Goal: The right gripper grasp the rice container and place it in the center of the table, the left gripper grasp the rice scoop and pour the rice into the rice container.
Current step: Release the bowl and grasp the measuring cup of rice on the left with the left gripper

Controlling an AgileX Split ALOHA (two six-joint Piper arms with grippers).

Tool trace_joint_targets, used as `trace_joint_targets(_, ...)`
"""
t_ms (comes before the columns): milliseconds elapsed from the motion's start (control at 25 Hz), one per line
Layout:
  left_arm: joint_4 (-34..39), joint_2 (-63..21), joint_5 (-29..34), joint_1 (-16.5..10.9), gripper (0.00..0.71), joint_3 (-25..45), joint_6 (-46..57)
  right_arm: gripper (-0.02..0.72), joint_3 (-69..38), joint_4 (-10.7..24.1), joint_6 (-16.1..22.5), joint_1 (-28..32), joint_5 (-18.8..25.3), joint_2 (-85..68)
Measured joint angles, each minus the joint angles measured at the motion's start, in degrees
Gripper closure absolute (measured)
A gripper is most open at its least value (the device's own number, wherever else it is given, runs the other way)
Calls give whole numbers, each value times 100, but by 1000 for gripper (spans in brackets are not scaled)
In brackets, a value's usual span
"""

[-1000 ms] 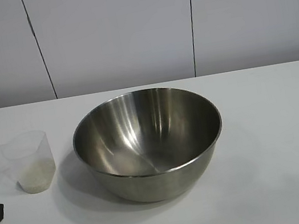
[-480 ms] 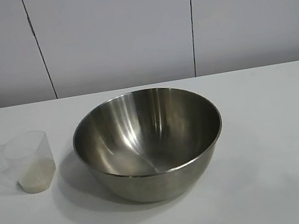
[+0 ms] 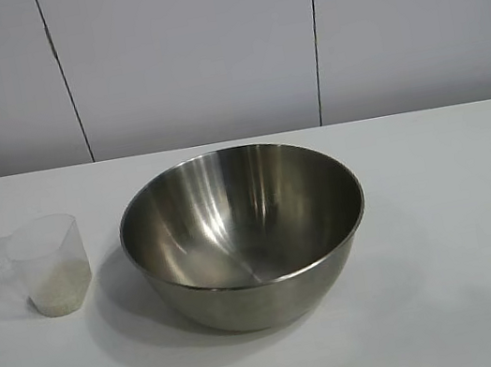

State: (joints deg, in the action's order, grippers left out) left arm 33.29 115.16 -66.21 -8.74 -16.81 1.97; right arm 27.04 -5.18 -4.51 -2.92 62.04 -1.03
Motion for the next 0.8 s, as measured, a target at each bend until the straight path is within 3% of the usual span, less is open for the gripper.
trace_joint_targets(240, -10, 543, 21, 0, 233, -155, -250, 252, 0, 0, 0, 0, -1, 0)
trace_joint_targets(800, -112, 575, 21, 0, 233, -868, -251, 252, 0, 0, 0, 0, -1, 0)
